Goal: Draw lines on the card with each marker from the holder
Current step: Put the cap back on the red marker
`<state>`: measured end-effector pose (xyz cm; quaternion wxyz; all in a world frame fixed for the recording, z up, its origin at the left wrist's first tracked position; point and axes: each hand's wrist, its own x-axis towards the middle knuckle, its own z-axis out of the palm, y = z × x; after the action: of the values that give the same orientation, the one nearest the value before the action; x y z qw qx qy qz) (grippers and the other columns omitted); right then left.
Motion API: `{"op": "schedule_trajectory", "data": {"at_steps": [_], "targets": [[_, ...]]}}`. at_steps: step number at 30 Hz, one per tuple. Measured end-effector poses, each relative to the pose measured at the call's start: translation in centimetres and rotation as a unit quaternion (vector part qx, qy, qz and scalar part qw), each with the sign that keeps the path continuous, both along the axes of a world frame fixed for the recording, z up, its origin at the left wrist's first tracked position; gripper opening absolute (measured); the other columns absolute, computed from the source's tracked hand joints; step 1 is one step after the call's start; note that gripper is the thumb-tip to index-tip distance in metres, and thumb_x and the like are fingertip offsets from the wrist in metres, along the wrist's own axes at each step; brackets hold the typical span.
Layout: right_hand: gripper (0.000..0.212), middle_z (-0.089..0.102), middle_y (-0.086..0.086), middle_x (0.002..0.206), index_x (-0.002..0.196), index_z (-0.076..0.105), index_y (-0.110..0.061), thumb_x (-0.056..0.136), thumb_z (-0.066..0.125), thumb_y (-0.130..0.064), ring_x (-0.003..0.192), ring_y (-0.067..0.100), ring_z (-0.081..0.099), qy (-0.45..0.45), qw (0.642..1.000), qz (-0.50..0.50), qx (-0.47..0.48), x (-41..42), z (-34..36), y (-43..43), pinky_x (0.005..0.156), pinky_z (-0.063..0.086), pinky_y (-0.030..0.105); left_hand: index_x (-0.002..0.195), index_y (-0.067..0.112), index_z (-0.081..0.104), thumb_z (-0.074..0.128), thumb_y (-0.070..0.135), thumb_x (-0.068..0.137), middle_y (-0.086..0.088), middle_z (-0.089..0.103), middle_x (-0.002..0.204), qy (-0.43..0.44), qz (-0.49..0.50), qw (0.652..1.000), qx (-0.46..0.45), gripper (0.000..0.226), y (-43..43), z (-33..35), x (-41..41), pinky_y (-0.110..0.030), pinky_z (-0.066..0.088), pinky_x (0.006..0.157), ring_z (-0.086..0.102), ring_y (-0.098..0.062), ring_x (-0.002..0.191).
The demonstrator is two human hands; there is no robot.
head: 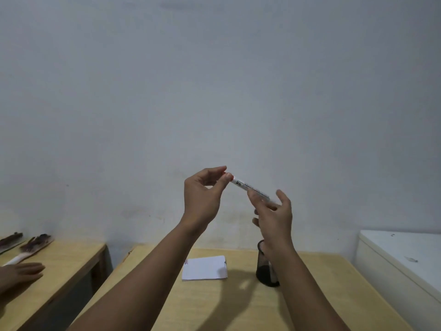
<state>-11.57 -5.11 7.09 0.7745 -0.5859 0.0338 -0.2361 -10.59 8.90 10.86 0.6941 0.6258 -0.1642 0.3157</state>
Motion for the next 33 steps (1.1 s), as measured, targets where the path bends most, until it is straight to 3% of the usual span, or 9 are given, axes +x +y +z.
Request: {"op": "schedule_trajectory", "data": {"at_steps": [3,6,12,18,21,24,28,30,33], "targets": [[0.062,0.053,-0.001,0.12,0.137,0.052,-0.029,0.082,0.08,-0.039,0.103,0.016,0.058,-0.059,0.978,-0.096,-0.174,0.6,-0.8,-2.4,0.075,0.048,0.022,0.094,0.041,0.076,0.079,0.028,0.083,0.02,0.076,0.084,-0.024,0.034,0.995,0.092,0.018,-0.6,-0.2,1.0,-0.031,0.053,0.083,0.067,-0.004,0.08],[0.032,0.066,-0.007,0.111,0.115,0.067,-0.032,0.085,0.079,-0.032,0.098,0.008,0.062,-0.094,0.951,-0.057,-0.289,1.2,-0.9,-4.3,0.078,0.051,0.026,0.083,0.063,0.067,0.07,0.052,0.077,0.033,0.072,0.086,-0.011,0.046,0.974,0.222,0.013,-2.0,-1.0,2.1,-0.057,0.049,0.09,0.066,0.003,0.078],[0.014,0.072,-0.012,0.086,0.097,0.072,-0.025,0.085,0.078,-0.019,0.075,0.004,0.065,-0.08,0.919,-0.03,-0.385,3.0,-1.5,-6.8,0.063,0.053,0.022,0.081,0.057,0.068,0.072,0.057,0.068,0.028,0.073,0.08,0.032,-0.004,0.974,0.225,0.014,-5.6,-2.9,4.7,-0.059,0.049,0.089,0.069,-0.001,0.079],[0.031,0.069,-0.008,0.087,0.115,0.059,-0.027,0.089,0.074,-0.02,0.074,0.005,0.066,-0.061,0.901,-0.062,-0.424,5.5,-3.8,-9.4,0.065,0.055,0.023,0.095,0.041,0.069,0.085,0.044,0.071,0.016,0.075,0.073,0.077,-0.033,0.983,0.165,0.029,-8.0,-5.6,7.2,-0.056,0.051,0.09,0.071,-0.008,0.079],[0.044,0.069,-0.006,0.086,0.128,0.052,-0.028,0.091,0.071,-0.017,0.079,0.007,0.066,-0.048,0.903,-0.074,-0.421,6.6,-4.9,-10.9,0.066,0.05,0.018,0.103,0.04,0.069,0.078,0.052,0.076,0.018,0.072,0.072,0.072,0.013,0.973,0.217,0.031,-8.4,-7.3,8.6,-0.054,0.05,0.09,0.068,-0.003,0.079],[0.05,0.066,-0.006,0.086,0.134,0.048,-0.033,0.092,0.068,-0.013,0.08,0.004,0.064,-0.034,0.9,-0.063,-0.429,7.5,-6.1,-12.0,0.065,0.045,0.012,0.118,0.04,0.065,0.073,0.06,0.077,0.02,0.07,0.097,0.103,0.039,0.915,0.389,0.046,-8.1,-9.3,9.3,-0.039,0.032,0.088,0.063,-0.005,0.098],[0.046,0.061,-0.007,0.086,0.136,0.051,-0.033,0.095,0.063,-0.013,0.076,0.006,0.061,0.002,0.876,-0.048,-0.48,8.9,-7.8,-12.7,0.062,0.046,0.01,0.14,0.039,0.047,0.072,0.077,0.059,0.01,0.052,0.138,0.134,0.004,0.802,0.583,0.093,-7.8,-12.0,9.7,-0.043,0.024,0.1,0.039,-0.015,0.131],[0.044,0.061,-0.006,0.085,0.134,0.052,-0.032,0.095,0.062,-0.014,0.075,0.008,0.062,0.019,0.87,-0.037,-0.491,9.4,-8.6,-12.9,0.065,0.053,0.022,0.146,0.036,0.039,0.072,0.081,0.052,0.007,0.042,0.149,0.132,0.007,0.76,0.637,0.11,-8.1,-13.0,9.9,-0.05,0.02,0.108,0.031,-0.019,0.137],[0.045,0.063,-0.01,0.083,0.134,0.051,-0.034,0.094,0.063,-0.019,0.079,0.013,0.065,0.038,0.857,-0.029,-0.513,10.0,-9.7,-13.0,0.074,0.059,0.042,0.148,0.034,0.036,0.073,0.083,0.047,0.006,0.036,0.153,0.134,0.016,0.737,0.662,0.119,-8.4,-14.0,10.5,-0.054,0.016,0.111,0.027,-0.019,0.139]]}}
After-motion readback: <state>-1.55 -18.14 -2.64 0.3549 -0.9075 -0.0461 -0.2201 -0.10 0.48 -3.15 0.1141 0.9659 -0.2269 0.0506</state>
